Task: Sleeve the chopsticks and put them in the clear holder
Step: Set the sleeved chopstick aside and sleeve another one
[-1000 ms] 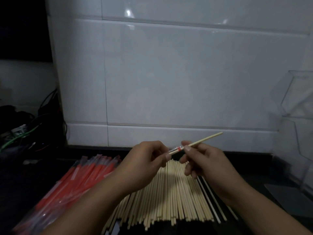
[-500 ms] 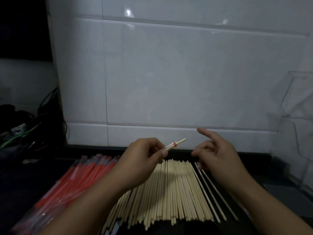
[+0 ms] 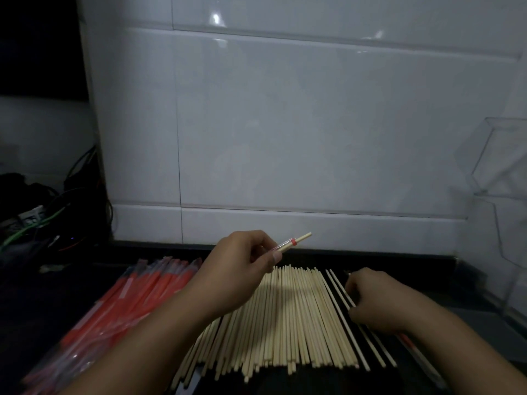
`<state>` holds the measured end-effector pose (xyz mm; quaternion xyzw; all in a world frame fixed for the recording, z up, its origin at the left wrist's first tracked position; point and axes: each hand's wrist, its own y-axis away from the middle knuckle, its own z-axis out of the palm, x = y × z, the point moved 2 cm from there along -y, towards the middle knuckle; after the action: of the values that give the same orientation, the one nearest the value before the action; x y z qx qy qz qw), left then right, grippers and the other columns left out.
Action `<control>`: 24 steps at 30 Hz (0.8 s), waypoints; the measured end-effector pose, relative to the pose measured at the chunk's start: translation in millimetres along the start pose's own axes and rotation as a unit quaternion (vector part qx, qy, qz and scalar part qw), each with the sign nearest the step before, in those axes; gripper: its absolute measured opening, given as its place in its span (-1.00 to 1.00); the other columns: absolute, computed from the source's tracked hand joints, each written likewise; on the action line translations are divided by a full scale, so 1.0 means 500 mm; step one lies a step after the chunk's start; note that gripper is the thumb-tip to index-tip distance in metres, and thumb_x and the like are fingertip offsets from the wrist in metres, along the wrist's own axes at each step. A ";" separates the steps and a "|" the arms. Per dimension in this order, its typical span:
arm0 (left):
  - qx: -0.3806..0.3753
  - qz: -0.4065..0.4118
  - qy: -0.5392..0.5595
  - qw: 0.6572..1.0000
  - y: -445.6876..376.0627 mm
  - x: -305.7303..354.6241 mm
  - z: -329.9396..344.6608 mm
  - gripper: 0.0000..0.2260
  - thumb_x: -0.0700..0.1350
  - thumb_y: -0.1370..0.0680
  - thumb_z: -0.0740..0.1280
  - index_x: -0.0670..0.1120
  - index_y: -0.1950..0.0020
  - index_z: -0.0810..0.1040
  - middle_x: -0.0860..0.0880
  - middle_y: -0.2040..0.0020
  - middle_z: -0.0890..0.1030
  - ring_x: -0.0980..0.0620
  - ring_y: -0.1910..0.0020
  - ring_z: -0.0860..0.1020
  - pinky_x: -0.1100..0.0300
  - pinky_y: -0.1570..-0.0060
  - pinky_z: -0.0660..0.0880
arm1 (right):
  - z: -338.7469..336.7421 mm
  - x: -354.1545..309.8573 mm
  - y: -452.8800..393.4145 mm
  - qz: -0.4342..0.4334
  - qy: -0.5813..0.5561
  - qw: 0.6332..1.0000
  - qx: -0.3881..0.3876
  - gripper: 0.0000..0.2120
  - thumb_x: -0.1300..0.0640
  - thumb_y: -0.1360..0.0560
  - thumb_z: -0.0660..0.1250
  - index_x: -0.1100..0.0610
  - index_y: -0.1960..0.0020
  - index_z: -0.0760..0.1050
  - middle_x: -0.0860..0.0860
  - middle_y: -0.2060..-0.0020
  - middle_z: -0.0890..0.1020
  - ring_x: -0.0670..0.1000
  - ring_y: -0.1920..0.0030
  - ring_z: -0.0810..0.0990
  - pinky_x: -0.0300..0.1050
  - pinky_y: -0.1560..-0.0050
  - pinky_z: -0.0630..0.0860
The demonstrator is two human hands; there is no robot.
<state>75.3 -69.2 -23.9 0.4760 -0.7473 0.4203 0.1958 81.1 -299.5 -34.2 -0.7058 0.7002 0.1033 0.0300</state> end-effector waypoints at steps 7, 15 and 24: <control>0.000 0.001 0.000 1.000 0.000 0.001 0.000 -0.93 0.00 -0.60 0.34 0.09 -0.02 0.62 0.05 0.20 0.64 0.14 0.24 0.57 0.12 0.16 0.57 | 0.008 -0.011 0.003 -0.011 0.006 1.000 0.007 -0.91 0.16 -0.49 0.34 0.07 0.01 0.50 -0.03 0.13 0.59 -0.08 0.12 0.60 -0.27 0.23 0.52; -0.003 -0.004 0.002 1.000 0.000 -0.001 0.000 -0.94 0.01 -0.59 0.34 0.11 -0.01 0.61 0.07 0.20 0.64 0.17 0.24 0.56 0.19 0.18 0.54 | 0.021 -0.023 -0.004 -0.006 0.021 1.000 0.014 -0.69 0.19 -0.50 0.36 0.05 -0.23 0.48 -0.02 -0.01 0.55 -0.08 0.05 0.58 -0.18 0.00 0.60; -0.008 -0.004 -0.004 1.000 0.003 -0.002 0.000 -0.92 0.01 -0.60 0.33 0.11 -0.03 0.61 0.09 0.19 0.63 0.19 0.23 0.56 0.25 0.20 0.47 | 0.015 -0.038 0.004 -0.003 0.021 1.000 0.014 -0.51 0.15 -0.43 0.45 0.06 -0.28 0.32 0.00 -0.03 0.50 -0.03 0.00 0.53 -0.19 0.09 0.54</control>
<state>74.8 -68.5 -25.4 0.4789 -0.7494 0.4118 0.1988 78.3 -279.5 -37.8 -0.7094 0.7000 0.0781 0.0254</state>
